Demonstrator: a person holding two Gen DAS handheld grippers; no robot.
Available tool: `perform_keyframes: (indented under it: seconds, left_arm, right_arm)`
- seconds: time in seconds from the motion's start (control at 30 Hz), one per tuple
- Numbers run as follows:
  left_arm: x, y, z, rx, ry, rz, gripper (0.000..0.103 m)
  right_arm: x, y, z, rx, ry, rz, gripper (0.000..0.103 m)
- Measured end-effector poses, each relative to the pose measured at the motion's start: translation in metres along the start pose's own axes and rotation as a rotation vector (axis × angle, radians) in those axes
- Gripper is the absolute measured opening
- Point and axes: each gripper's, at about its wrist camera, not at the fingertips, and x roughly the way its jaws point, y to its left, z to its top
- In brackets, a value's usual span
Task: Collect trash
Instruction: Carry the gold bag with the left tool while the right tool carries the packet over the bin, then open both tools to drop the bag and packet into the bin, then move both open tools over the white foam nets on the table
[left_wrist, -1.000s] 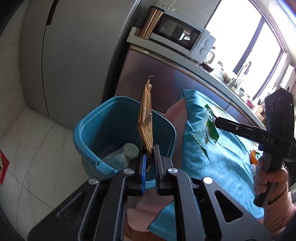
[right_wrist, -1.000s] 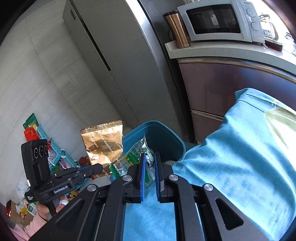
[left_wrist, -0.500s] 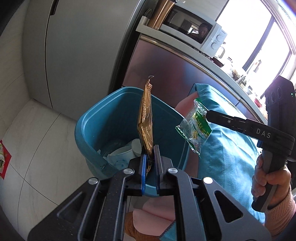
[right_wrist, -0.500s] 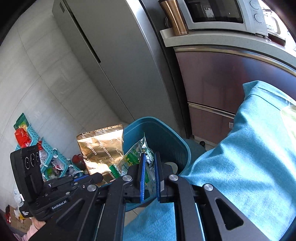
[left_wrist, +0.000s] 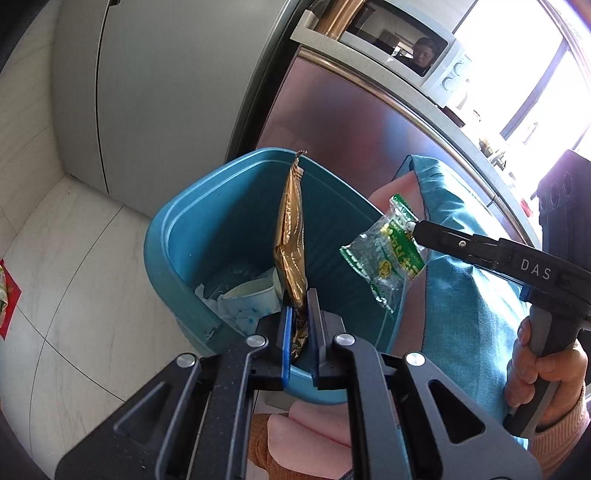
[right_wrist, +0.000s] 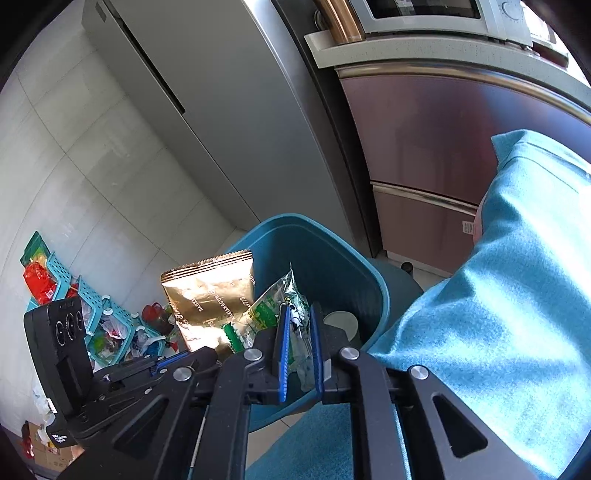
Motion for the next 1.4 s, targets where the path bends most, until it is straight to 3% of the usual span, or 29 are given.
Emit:
perform_keyframes:
  seconds: [0.1, 0.17, 0.43, 0.63, 0.77, 1.1, 1.4]
  left_arm:
    - [0.003, 0.002, 0.001, -0.012, 0.002, -0.007, 0.01]
    - [0.004, 0.001, 0.001, -0.013, 0.002, -0.008, 0.016]
    - [-0.008, -0.011, -0.002, 0.021, -0.038, -0.015, 0.019]
    - [-0.035, -0.047, -0.008, 0.13, -0.104, -0.077, 0.025]
    - [-0.046, -0.08, -0.014, 0.191, -0.114, -0.168, 0.026]
    - [-0.033, -0.18, -0.044, 0.353, -0.027, -0.373, 0.026]
    - [-0.021, -0.265, -0.069, 0.467, 0.045, -0.523, 0.037]
  right_arm:
    - [0.002, -0.001, 0.002, 0.003, 0.004, -0.002, 0.016]
    - [0.001, -0.001, 0.0, 0.007, 0.003, -0.003, 0.017]
    - [-0.013, -0.005, -0.011, -0.002, -0.009, 0.013, 0.019]
    - [-0.065, 0.0, -0.03, -0.081, -0.079, 0.035, 0.028]
    - [-0.114, -0.003, -0.054, -0.132, -0.142, 0.011, 0.034]
    - [-0.225, -0.056, -0.124, -0.033, -0.276, -0.11, 0.04]
    - [-0.306, -0.128, -0.192, 0.166, -0.369, -0.347, 0.045]
